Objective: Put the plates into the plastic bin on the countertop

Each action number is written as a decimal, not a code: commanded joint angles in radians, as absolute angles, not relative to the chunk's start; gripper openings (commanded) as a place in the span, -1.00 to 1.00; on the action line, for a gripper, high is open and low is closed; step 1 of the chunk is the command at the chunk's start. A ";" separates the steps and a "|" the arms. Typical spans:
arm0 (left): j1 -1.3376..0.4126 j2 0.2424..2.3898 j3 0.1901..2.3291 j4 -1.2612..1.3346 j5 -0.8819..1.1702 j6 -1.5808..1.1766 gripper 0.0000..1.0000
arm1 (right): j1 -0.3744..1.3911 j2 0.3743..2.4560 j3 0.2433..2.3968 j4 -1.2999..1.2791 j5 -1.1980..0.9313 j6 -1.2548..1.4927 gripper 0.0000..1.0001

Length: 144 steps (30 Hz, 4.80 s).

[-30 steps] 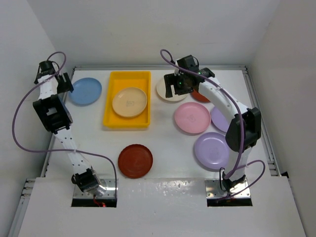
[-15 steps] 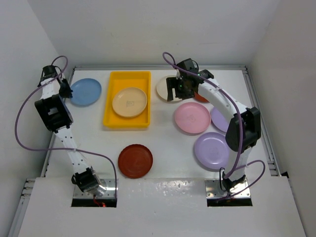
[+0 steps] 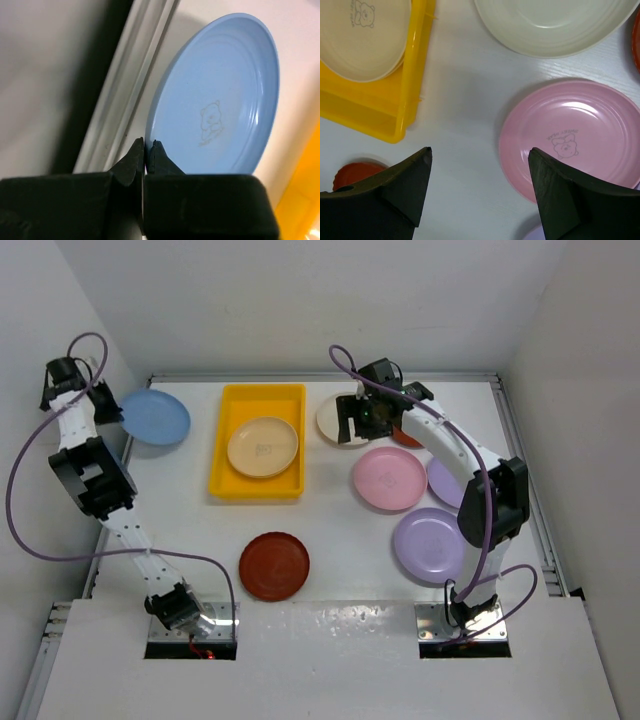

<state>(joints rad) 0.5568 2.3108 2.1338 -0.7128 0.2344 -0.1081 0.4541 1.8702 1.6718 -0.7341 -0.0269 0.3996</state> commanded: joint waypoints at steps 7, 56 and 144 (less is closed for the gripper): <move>0.431 2.010 2.264 -0.658 0.419 -0.109 -1.00 | 0.457 1.856 1.651 -0.634 -0.064 0.362 0.54; 0.034 2.027 1.940 -0.746 0.288 0.150 0.30 | 0.230 2.084 1.646 -0.452 0.090 0.883 0.05; 0.204 1.953 1.927 -0.726 0.357 0.162 0.36 | 0.601 2.078 1.993 -0.374 0.123 0.388 0.42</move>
